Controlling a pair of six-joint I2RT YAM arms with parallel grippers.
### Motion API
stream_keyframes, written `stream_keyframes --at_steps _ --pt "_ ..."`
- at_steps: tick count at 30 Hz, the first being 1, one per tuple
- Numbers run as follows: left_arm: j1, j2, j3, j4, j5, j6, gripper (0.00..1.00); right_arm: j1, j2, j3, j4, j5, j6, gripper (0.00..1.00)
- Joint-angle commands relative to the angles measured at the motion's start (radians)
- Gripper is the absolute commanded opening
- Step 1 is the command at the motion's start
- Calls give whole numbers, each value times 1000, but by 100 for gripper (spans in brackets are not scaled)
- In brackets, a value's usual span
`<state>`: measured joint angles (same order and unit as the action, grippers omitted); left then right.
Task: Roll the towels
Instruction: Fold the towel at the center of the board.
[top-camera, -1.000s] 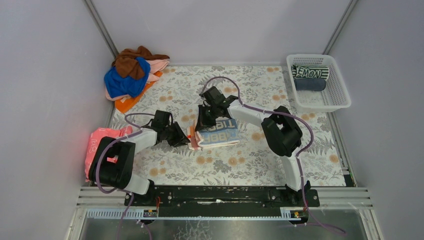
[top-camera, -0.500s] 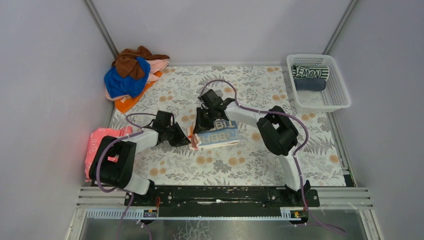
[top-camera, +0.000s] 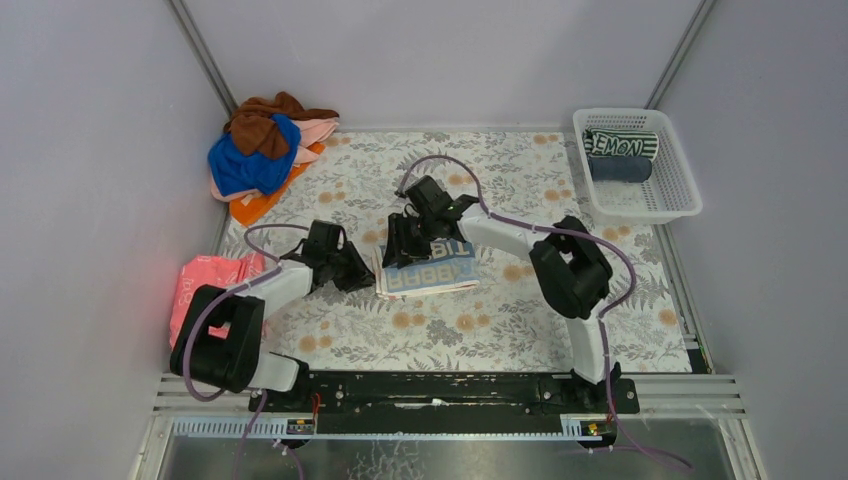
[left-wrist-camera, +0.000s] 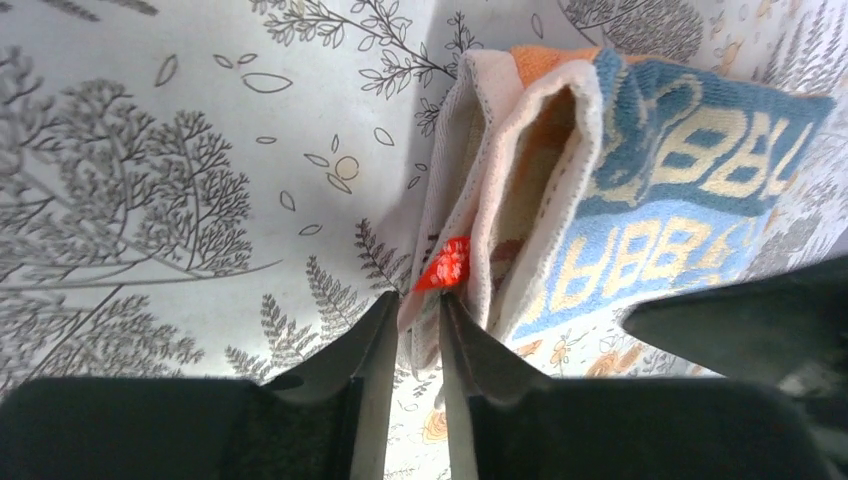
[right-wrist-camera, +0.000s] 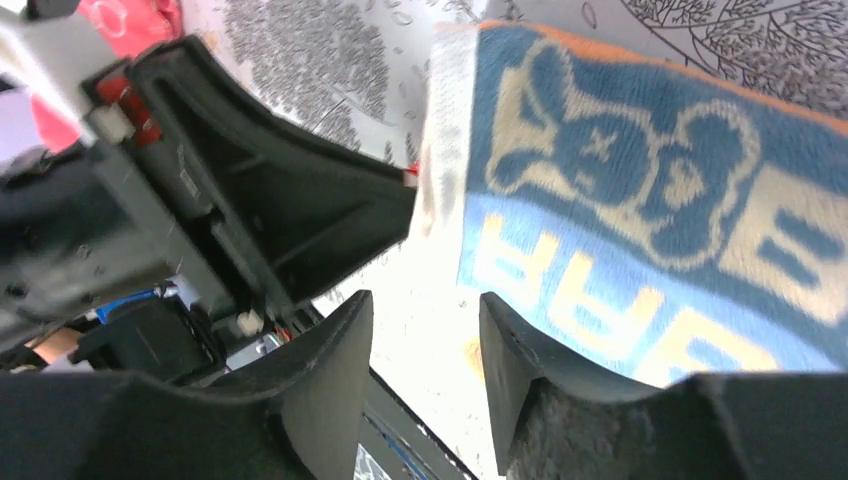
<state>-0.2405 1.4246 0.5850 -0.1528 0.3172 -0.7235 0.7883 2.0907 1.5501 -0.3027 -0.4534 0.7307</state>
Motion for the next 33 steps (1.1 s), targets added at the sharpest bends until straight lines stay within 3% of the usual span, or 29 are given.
stream_keyframes --at_steps 1,7,13,17,23,27,33 --pt "-3 -99 -16 -77 -94 -8 25 0 -201 -65 2 42 -118 52" --pt "-6 -260 30 -212 -171 9 46 -109 -413 -329 111 40 -159 55" --pt "-104 -277 176 -203 -131 -10 50 -255 -553 -584 335 -79 -111 56" --pt "-189 -156 248 -131 -92 -35 50 -305 -578 -657 420 -120 -100 57" --pt "-201 16 255 -66 -57 -23 41 -360 -529 -746 584 -194 -36 57" --pt "-179 65 183 -55 -64 -22 32 -369 -478 -793 633 -216 -25 57" --pt "-123 15 14 -4 -64 -62 29 -388 -432 -900 698 -204 -10 56"
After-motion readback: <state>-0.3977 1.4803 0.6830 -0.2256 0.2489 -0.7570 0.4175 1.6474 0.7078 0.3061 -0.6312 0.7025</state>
